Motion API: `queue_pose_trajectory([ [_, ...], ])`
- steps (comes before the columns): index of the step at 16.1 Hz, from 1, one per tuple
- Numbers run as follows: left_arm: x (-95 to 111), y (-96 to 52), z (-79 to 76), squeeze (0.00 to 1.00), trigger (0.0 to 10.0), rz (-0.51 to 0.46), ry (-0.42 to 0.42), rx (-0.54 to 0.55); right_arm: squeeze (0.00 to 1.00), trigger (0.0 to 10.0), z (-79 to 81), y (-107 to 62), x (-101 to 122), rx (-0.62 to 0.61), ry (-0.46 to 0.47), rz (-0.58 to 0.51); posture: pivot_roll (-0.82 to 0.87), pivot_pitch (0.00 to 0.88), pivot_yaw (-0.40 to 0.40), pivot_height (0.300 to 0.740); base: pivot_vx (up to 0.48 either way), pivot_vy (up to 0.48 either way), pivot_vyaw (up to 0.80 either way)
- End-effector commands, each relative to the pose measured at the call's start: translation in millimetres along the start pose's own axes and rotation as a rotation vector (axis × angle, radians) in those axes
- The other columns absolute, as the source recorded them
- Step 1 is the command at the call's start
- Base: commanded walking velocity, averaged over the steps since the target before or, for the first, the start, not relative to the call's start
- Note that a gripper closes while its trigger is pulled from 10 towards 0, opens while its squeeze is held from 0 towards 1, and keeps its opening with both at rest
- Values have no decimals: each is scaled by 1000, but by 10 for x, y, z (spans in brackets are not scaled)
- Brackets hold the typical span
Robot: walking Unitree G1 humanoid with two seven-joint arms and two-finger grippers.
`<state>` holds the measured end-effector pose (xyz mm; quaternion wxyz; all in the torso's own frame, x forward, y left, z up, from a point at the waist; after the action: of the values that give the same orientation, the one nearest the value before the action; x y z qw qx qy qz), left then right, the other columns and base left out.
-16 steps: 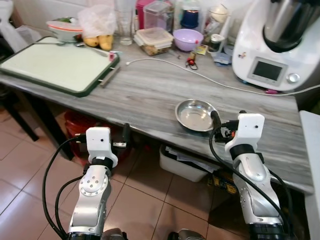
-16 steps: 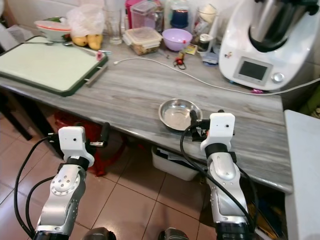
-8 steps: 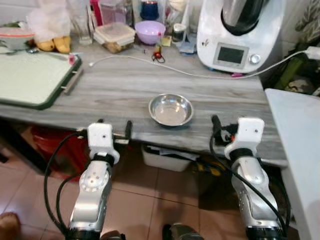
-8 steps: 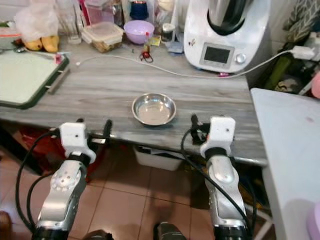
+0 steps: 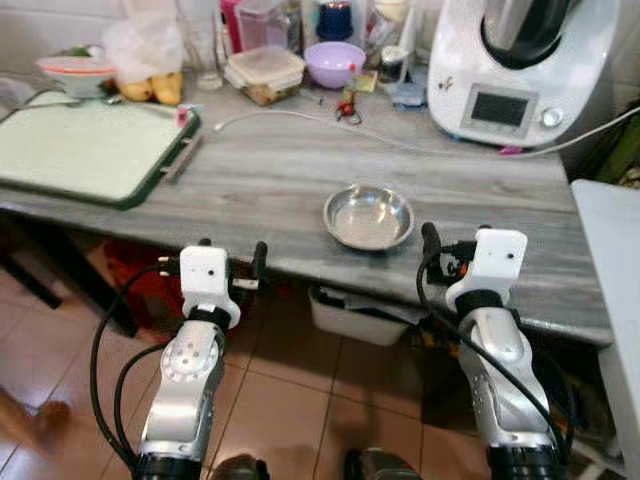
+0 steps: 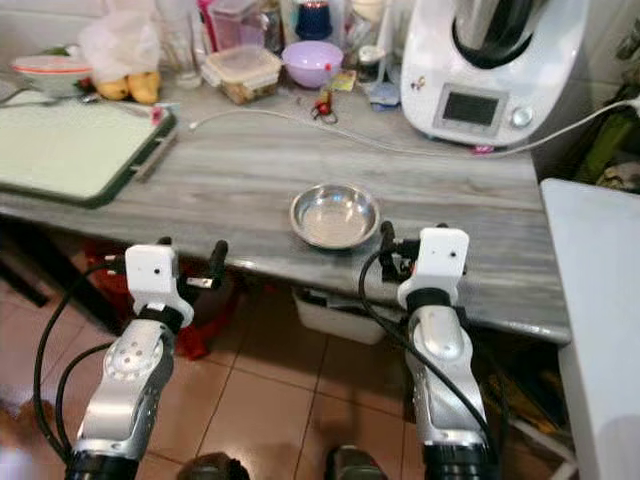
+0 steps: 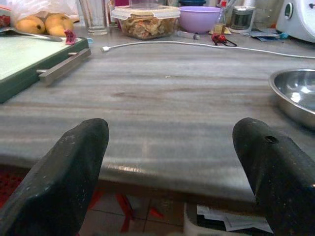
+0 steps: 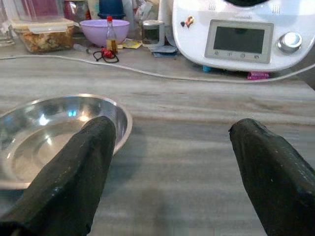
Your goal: Setting the table
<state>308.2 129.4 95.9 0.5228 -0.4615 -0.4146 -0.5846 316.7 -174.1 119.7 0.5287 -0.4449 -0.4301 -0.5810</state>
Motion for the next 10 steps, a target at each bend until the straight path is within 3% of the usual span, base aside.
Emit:
queue_pose_trajectory([
  [1, -25, 5, -14, 0, 10000, 14, 3, -7, 0, 10000, -30, 11, 16, -14, 3, -9, -33, 19, 32, 740, -255, 0, 0],
  [10, -36, 16, 2, 0, 10000, 18, 6, -7, 0, 10000, -17, 24, 2, -14, 0, -8, -32, 20, 27, 740, -283, 0, 0],
])
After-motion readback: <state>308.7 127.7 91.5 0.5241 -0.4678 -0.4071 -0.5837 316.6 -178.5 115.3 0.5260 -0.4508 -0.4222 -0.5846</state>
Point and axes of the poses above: a point about 5 cm out from each wrist's last joint towards the gripper, its own y axis pointing out of the wrist towards the gripper, its own x axis along the axis of the wrist's last joint, z = x × y, the point moved 4 cm from there along y, pointing out of the wrist towards the gripper, and after that the axes turned 14 degrees about y, right-handed, at the moved point
